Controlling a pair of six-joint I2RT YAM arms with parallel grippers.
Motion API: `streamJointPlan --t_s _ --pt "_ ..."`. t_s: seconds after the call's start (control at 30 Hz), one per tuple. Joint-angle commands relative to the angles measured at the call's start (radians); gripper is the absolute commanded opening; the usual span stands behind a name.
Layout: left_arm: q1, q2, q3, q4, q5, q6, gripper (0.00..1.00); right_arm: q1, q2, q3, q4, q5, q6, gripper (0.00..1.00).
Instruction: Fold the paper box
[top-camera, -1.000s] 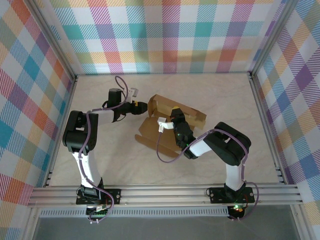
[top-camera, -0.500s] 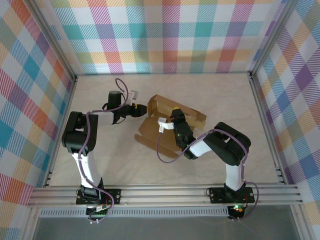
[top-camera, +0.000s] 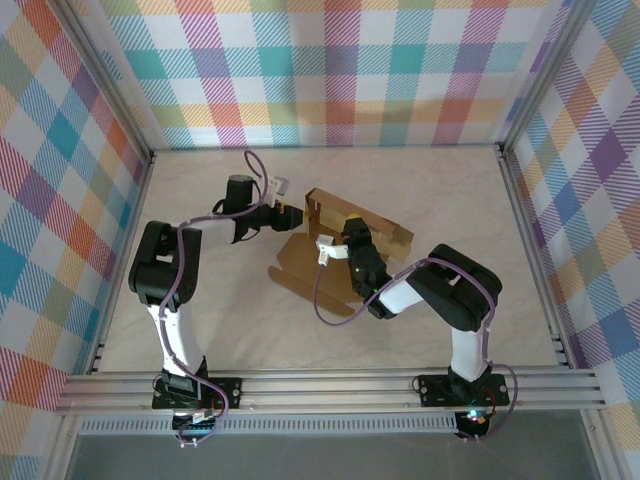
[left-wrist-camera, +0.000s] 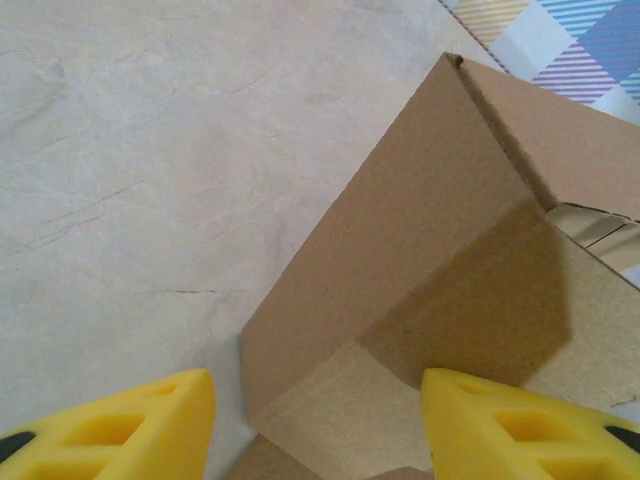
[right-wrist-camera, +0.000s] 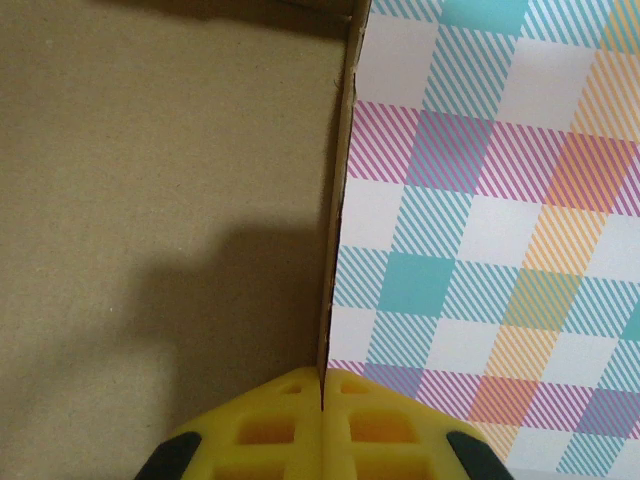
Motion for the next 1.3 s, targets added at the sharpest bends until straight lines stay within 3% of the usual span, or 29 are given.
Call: streamJointPlan --t_s 0.0,0.4,0.63,0.8,1.03,1.27 --pt "-0.029 0.026 0.037 -0.018 0.010 0.004 0.55 0.016 -0.005 0.019 0.014 0.003 0.013 0.00" --pt "-0.051 0.061 0.056 0.015 -0.033 -0.064 0.47 0.028 -0.003 0.045 -0.016 0.000 0.024 0.00" --pt "-0.081 0.055 0.041 0.066 -0.131 -0.139 0.44 0.033 -0.013 0.046 -0.048 0.005 0.059 0.00" --pt "-0.107 0.043 0.012 0.129 -0.202 -0.104 0.48 0.033 -0.052 0.044 -0.161 0.004 0.137 0.00" --pt "-0.126 0.050 0.011 0.166 -0.250 -0.065 0.54 0.033 -0.149 0.053 -0.455 -0.015 0.317 0.00" --pt "-0.130 0.065 0.029 0.176 -0.243 -0.074 0.48 0.033 -0.175 0.062 -0.568 -0.026 0.377 0.00"
